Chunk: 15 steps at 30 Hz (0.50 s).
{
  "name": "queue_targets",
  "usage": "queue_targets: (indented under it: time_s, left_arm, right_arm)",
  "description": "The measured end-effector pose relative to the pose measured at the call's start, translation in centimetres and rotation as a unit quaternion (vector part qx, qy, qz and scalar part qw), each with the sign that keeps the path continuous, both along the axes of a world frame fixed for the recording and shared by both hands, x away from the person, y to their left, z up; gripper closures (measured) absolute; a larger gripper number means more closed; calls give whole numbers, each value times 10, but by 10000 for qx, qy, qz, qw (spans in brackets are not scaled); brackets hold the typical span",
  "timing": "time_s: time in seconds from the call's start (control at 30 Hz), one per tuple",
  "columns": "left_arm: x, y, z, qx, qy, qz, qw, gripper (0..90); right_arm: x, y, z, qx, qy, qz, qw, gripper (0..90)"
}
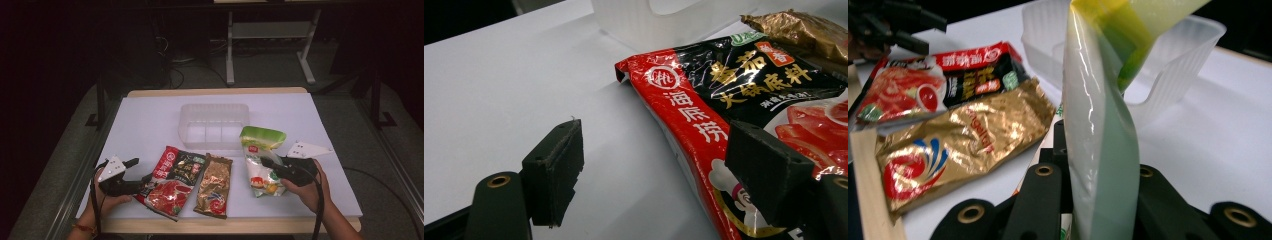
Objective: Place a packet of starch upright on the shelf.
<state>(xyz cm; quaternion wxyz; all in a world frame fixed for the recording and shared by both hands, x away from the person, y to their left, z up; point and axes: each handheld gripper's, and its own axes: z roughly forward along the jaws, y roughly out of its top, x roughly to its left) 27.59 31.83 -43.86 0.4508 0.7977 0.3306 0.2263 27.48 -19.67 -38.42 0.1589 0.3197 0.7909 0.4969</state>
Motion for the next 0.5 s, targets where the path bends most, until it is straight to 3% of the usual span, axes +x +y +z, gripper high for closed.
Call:
queue_targets:
  time_s: [0.27, 0.5]
  left_arm:
    - [0, -1, -1, -3, 3, -14, 10000, 233]
    - [1, 0, -1, -1, 19, -19, 10000, 233]
  right_arm:
    - [4, 17, 7, -95, -443, -59, 9990, 826]
    - [17, 30, 13, 2, -579, -130, 9982, 828]
